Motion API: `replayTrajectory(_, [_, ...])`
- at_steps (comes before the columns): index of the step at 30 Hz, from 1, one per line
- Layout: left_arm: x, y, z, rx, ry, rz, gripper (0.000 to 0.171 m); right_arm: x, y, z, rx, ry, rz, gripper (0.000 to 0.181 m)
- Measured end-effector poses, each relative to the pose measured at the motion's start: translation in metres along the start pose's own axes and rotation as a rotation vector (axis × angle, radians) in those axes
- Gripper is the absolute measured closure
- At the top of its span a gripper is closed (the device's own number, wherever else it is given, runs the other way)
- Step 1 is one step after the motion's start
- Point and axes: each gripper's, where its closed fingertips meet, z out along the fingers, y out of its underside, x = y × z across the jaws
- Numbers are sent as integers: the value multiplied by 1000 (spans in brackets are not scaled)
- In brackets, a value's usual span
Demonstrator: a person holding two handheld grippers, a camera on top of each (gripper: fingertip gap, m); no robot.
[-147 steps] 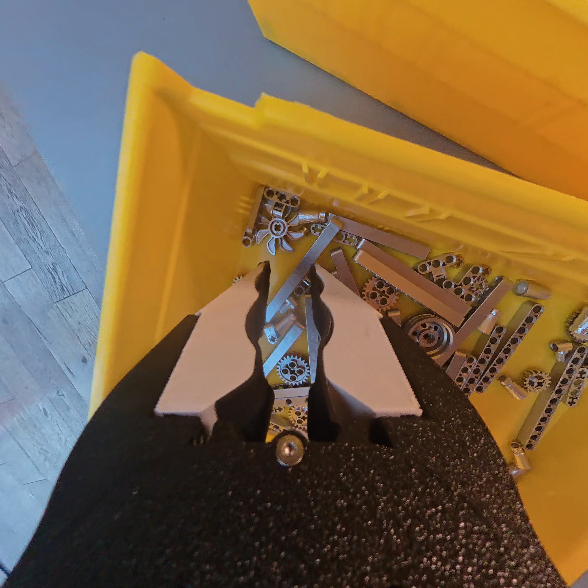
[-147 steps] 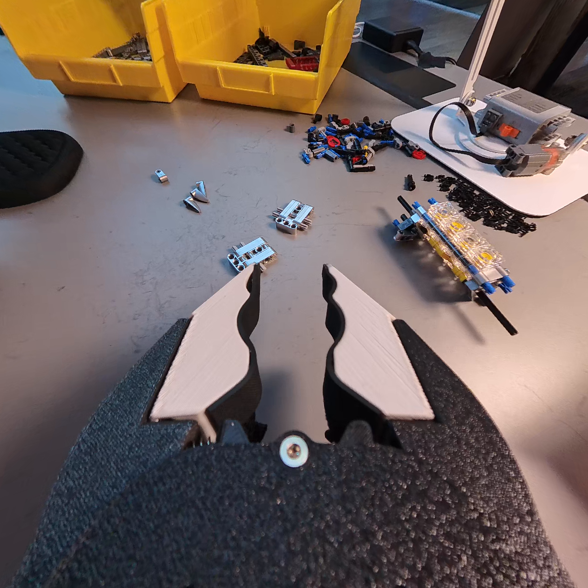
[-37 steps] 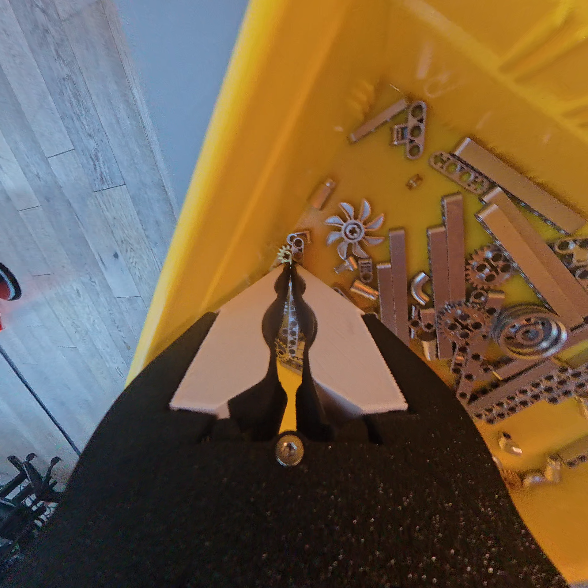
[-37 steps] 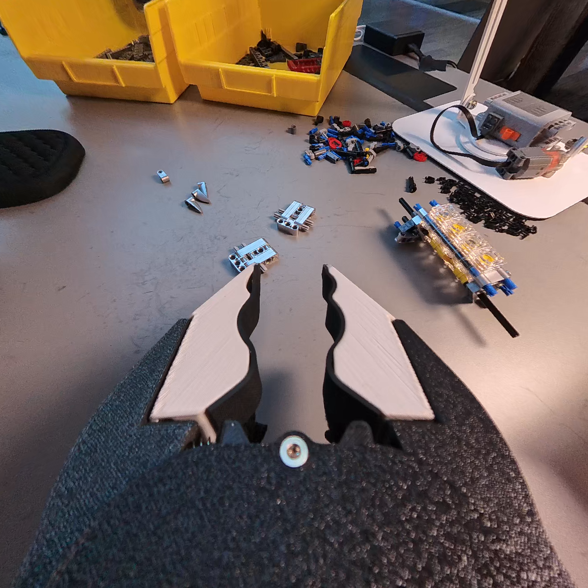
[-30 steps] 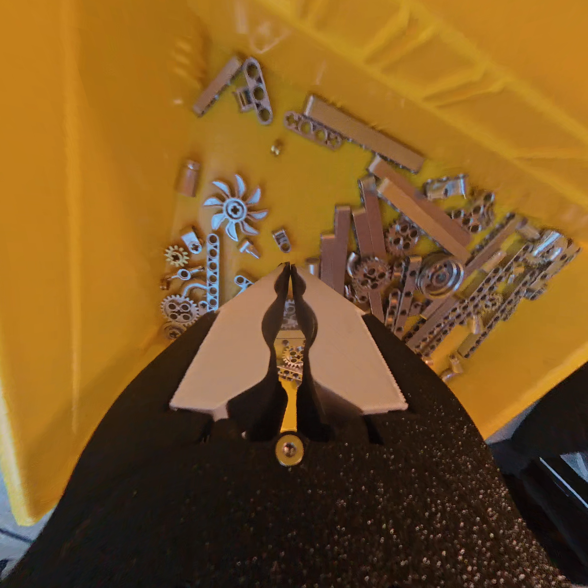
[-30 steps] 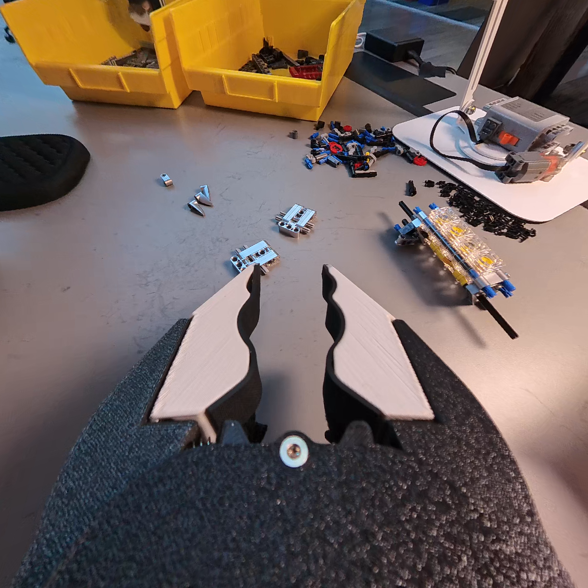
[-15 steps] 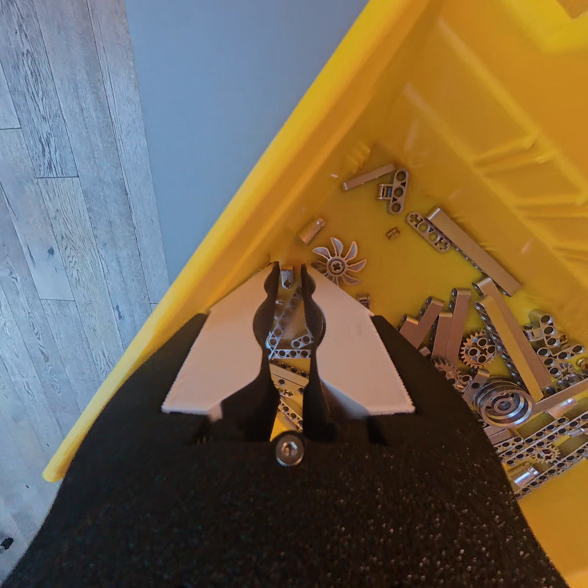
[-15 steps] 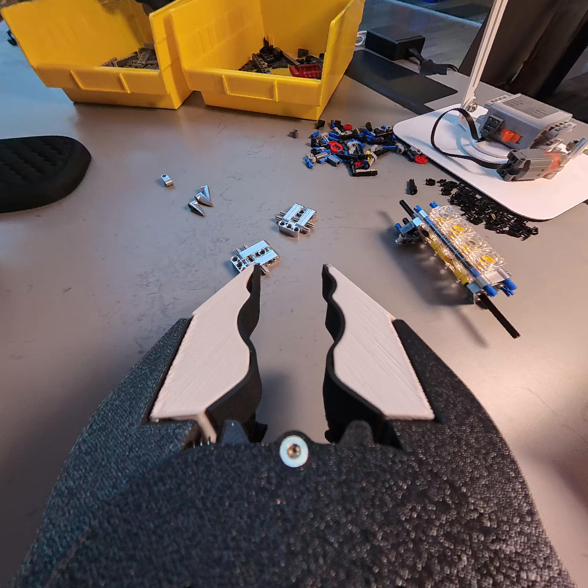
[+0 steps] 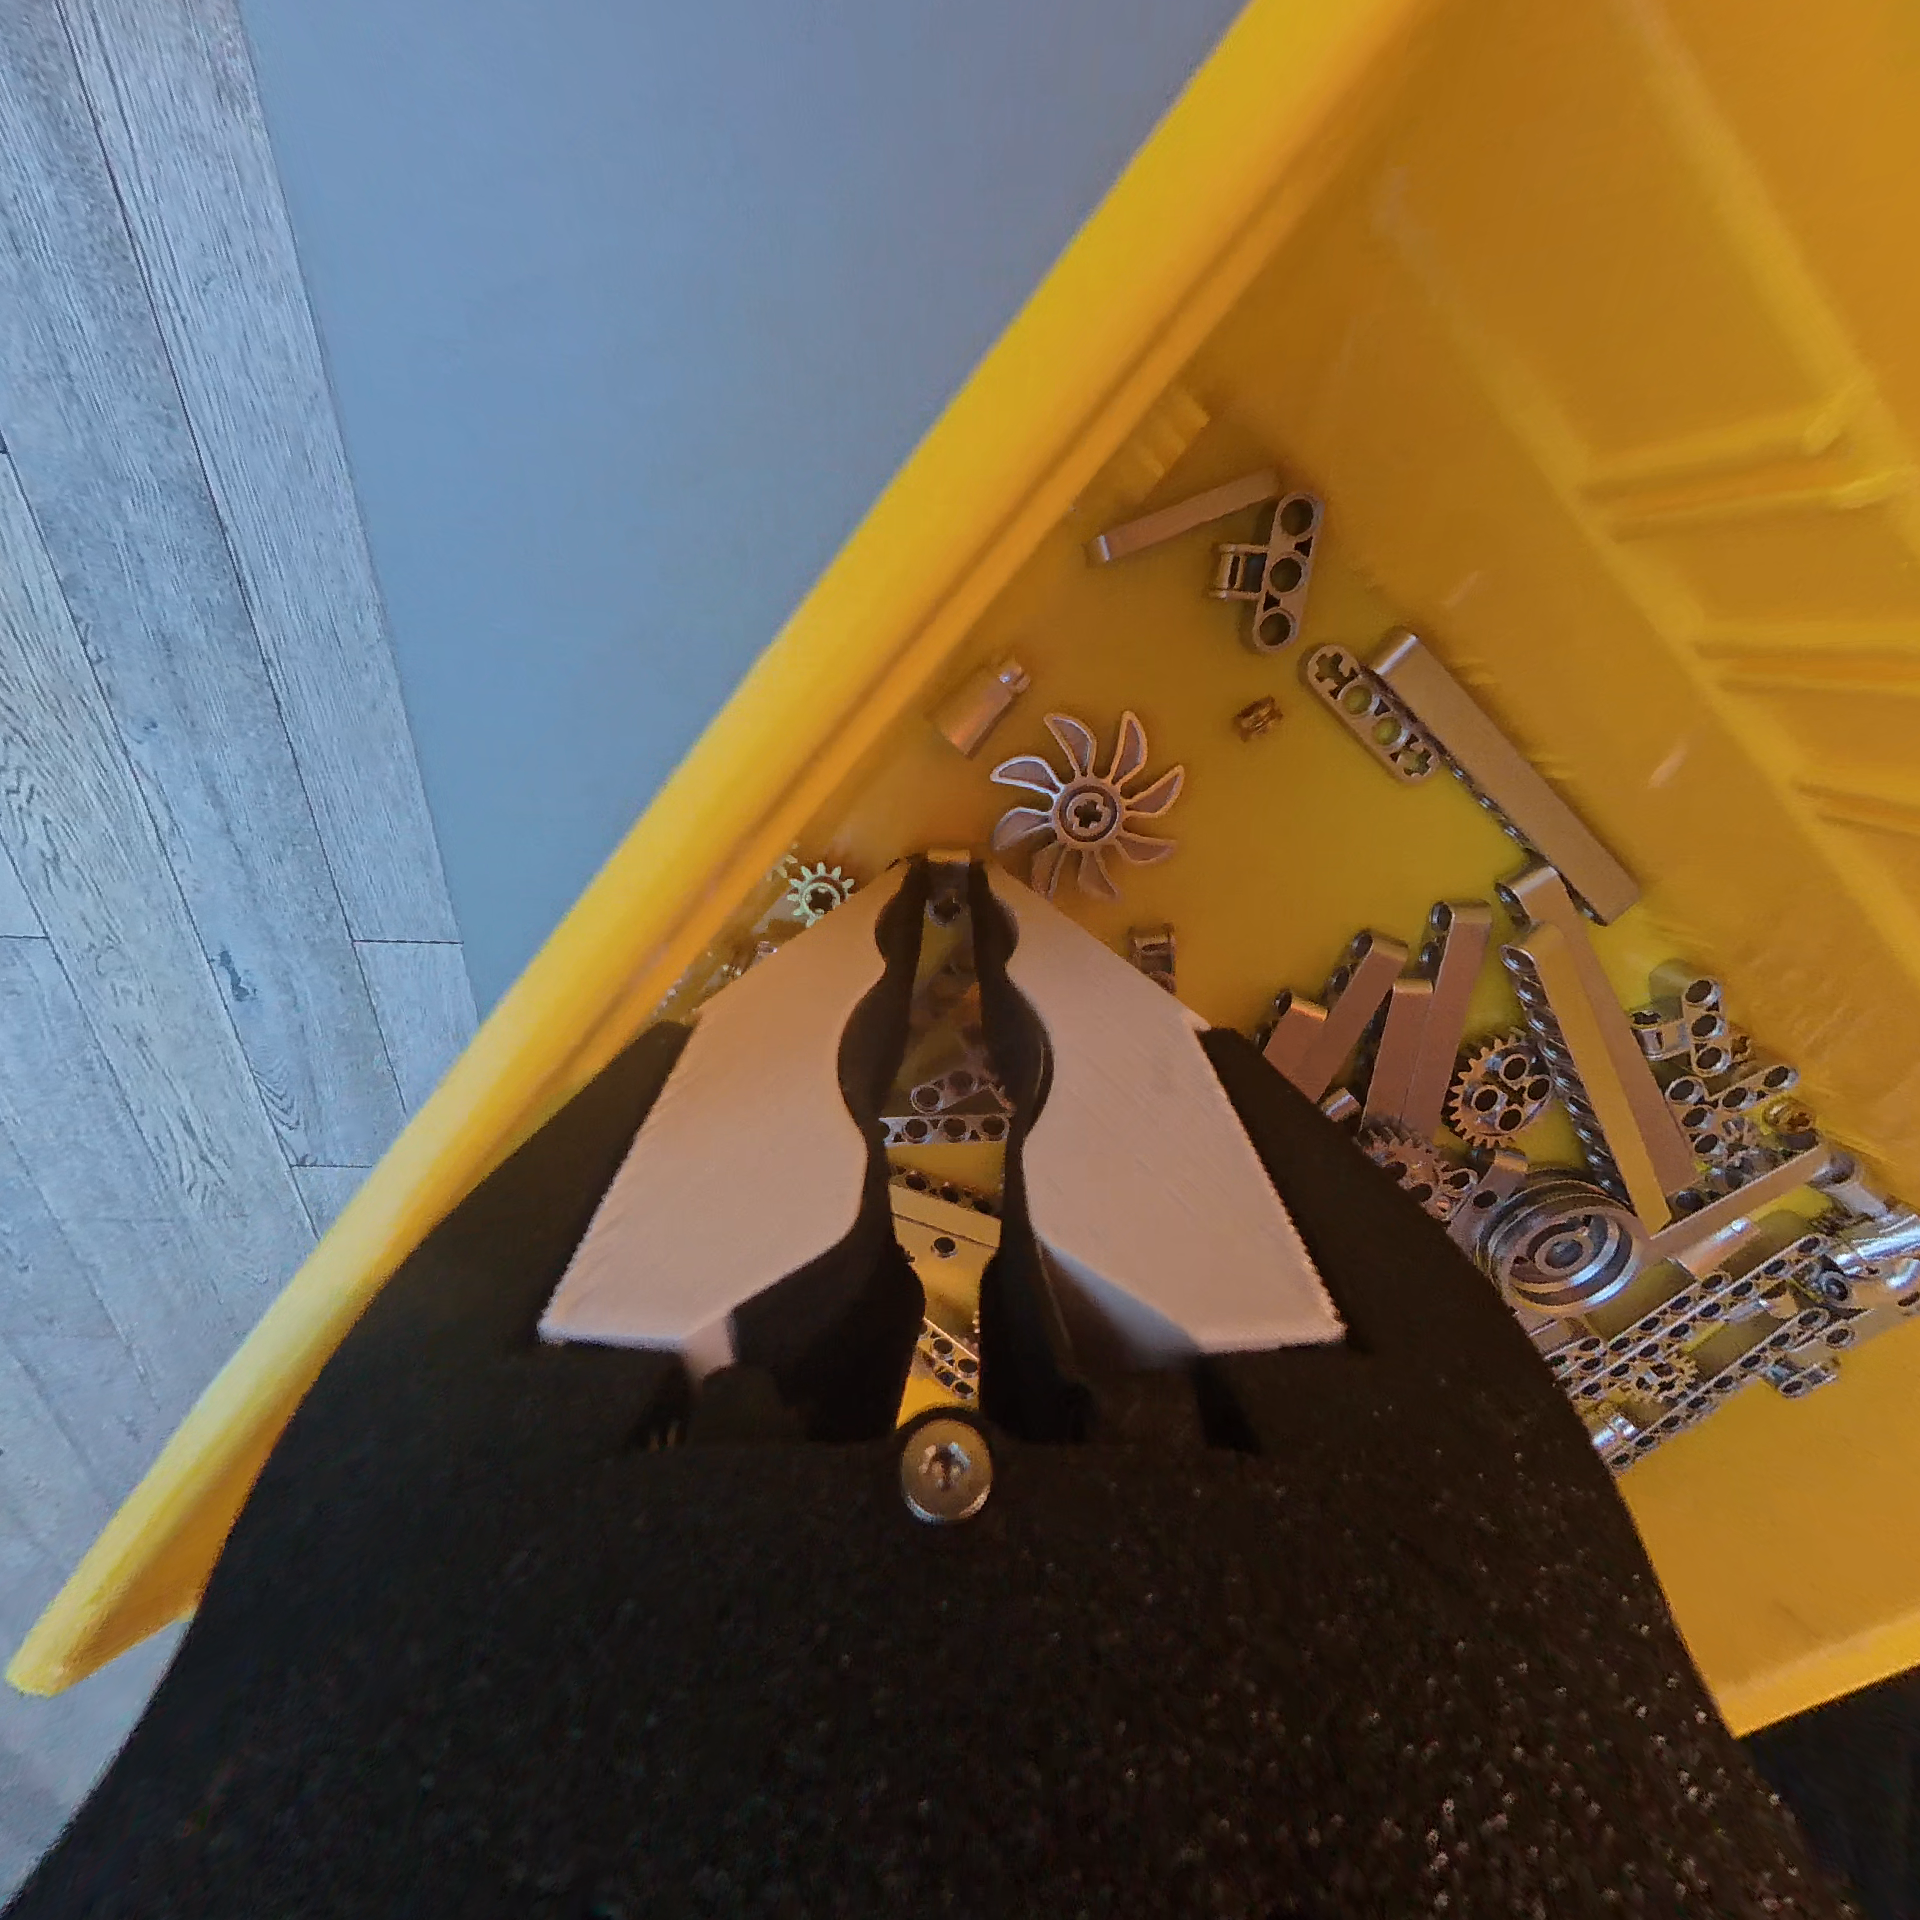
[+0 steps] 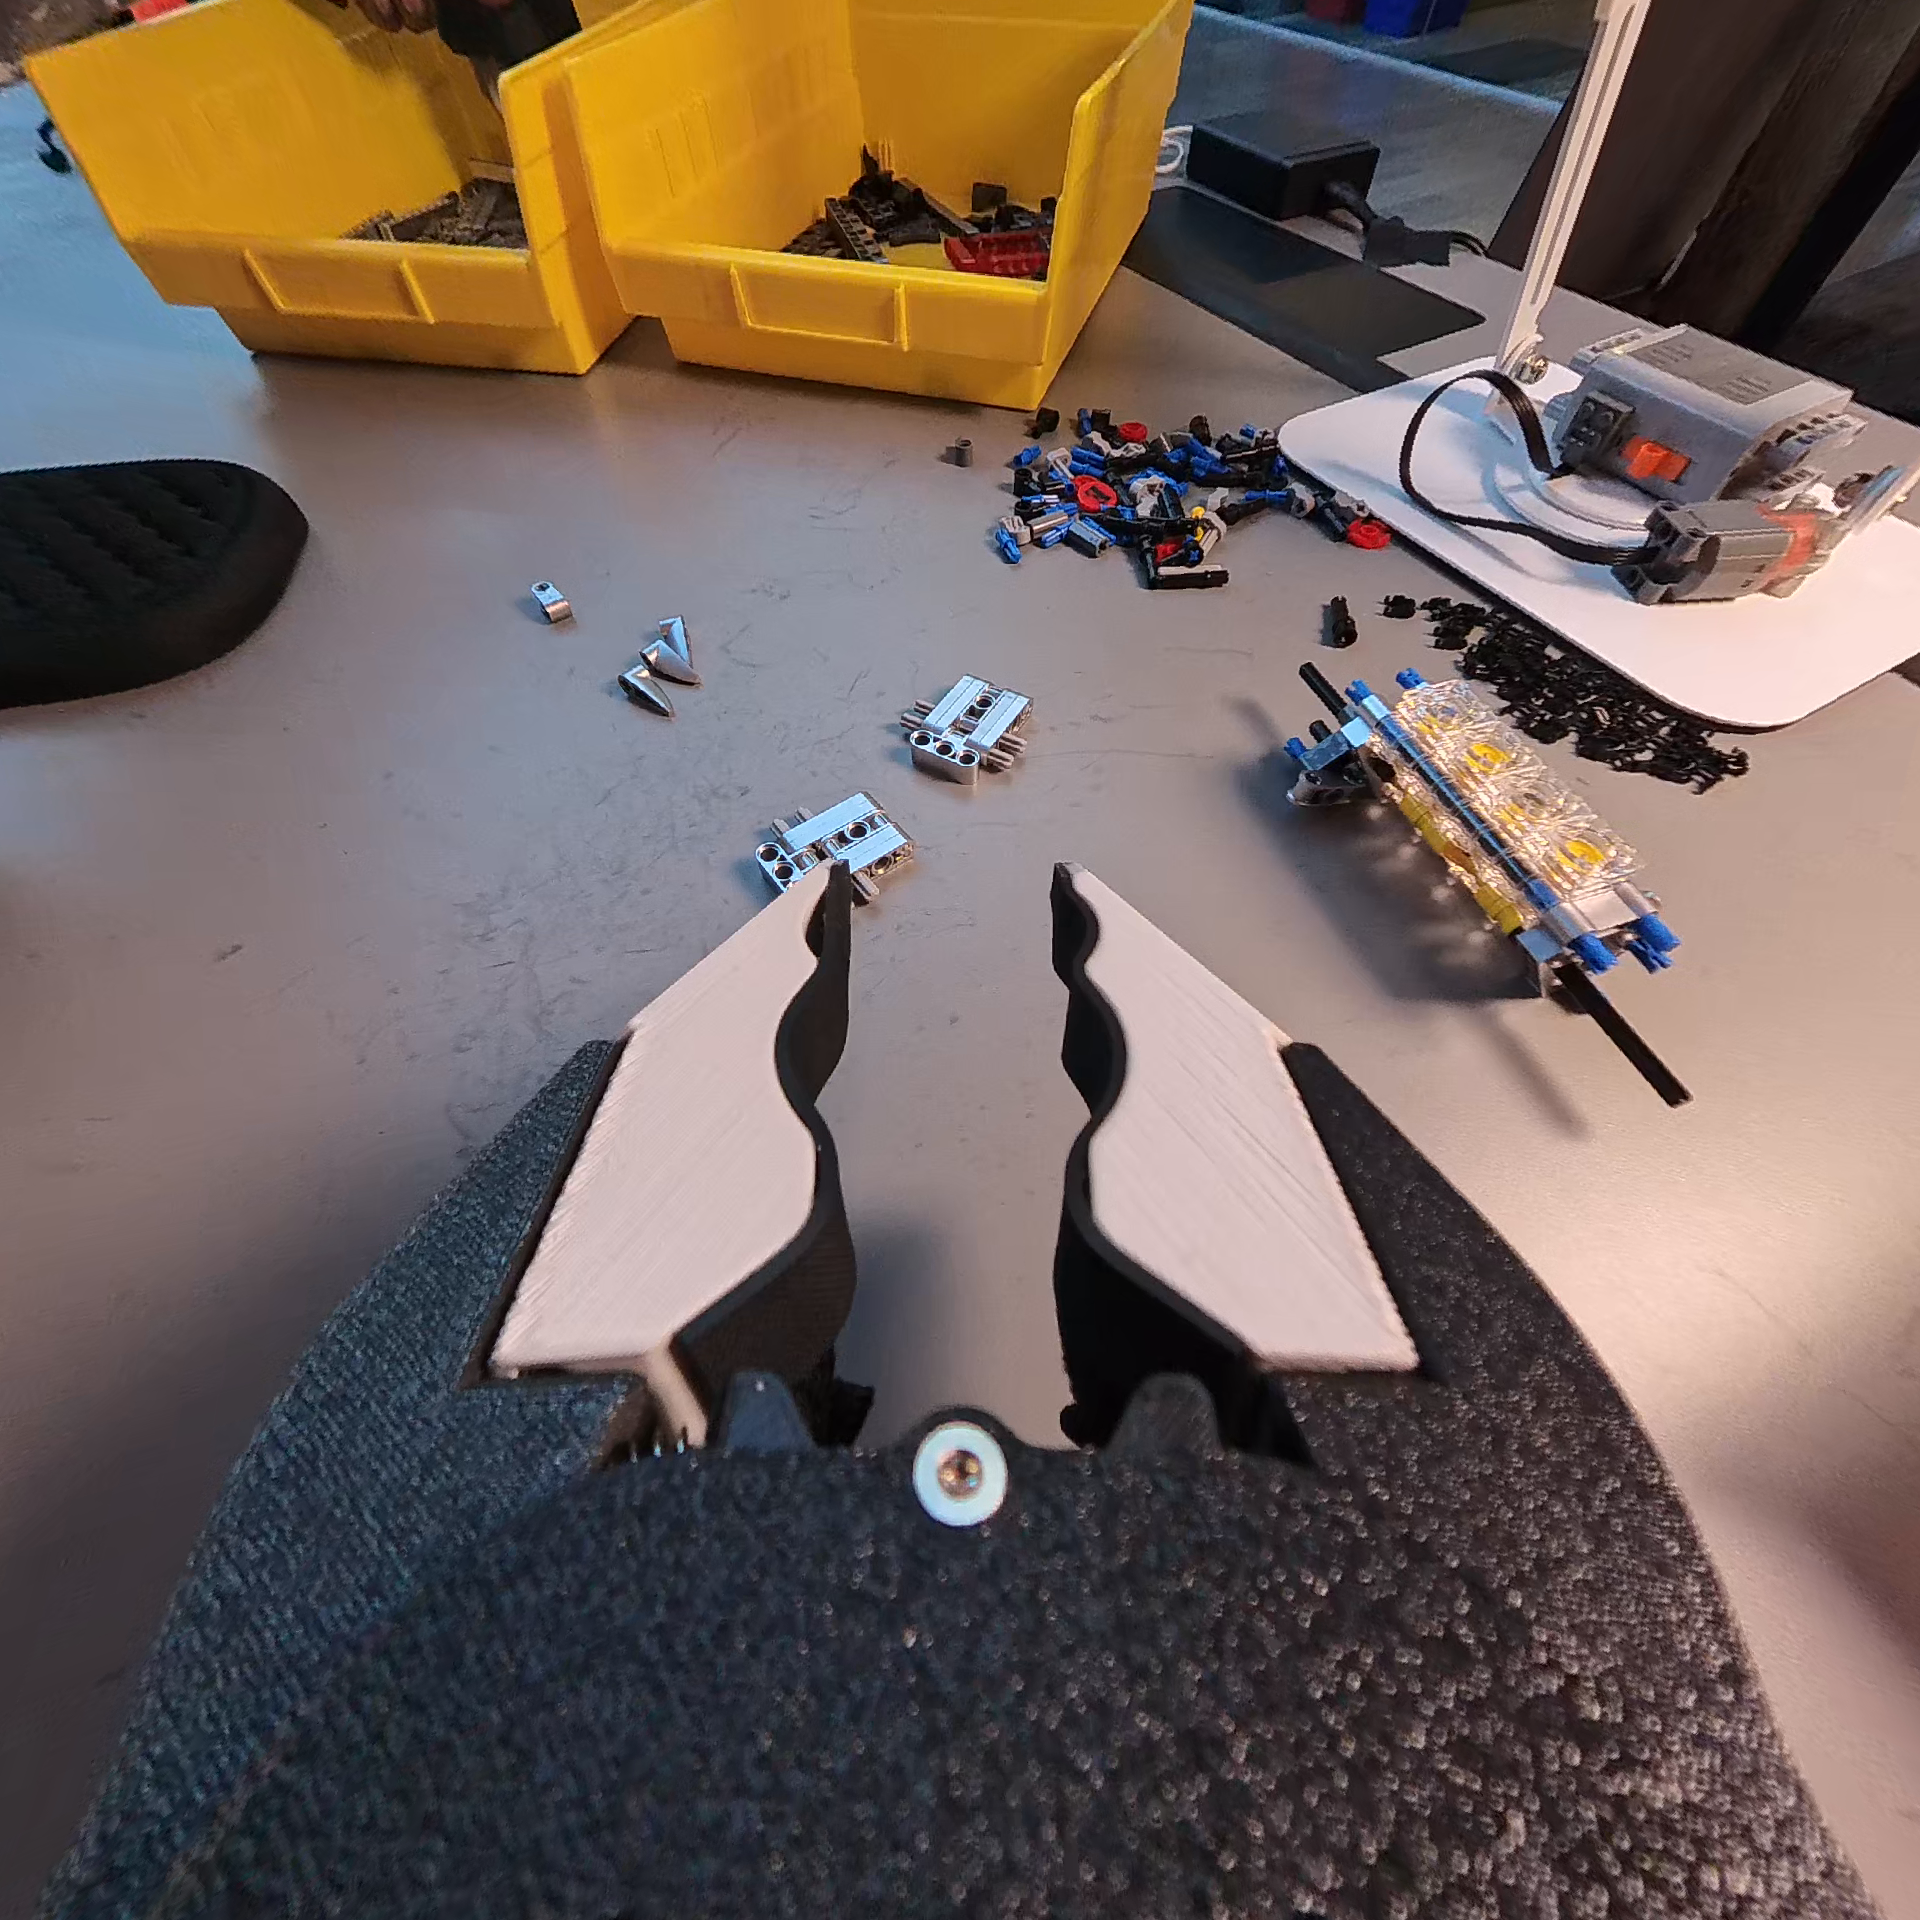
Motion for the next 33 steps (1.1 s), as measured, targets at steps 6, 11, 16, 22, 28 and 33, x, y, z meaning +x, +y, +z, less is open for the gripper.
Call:
replayTrajectory(6, [12, -11, -26, 82, -30, 98, 165, 0, -1, -1, 9, 4, -4, 144])
replayTrajectory(11, [112, -16, -105, 305, 114, 379, 165, -1, -1, -1, 11, -1, -10, 144])
replayTrajectory(16, [286, 53, -132, 383, 286, 826, 164, -5, 0, 0, 2, -7, -32, 144])
replayTrajectory(22, [409, 109, -75, 358, 441, 965, 164, -6, -4, -3, 27, -8, -43, 143])
replayTrajectory(28, [430, 122, -44, 291, 450, 998, 162, -7, -7, -7, 51, 1, -54, 143])
replayTrajectory(33, [402, 112, -82, 349, 408, 991, 156, -8, -7, -7, 55, 0, -63, 143])
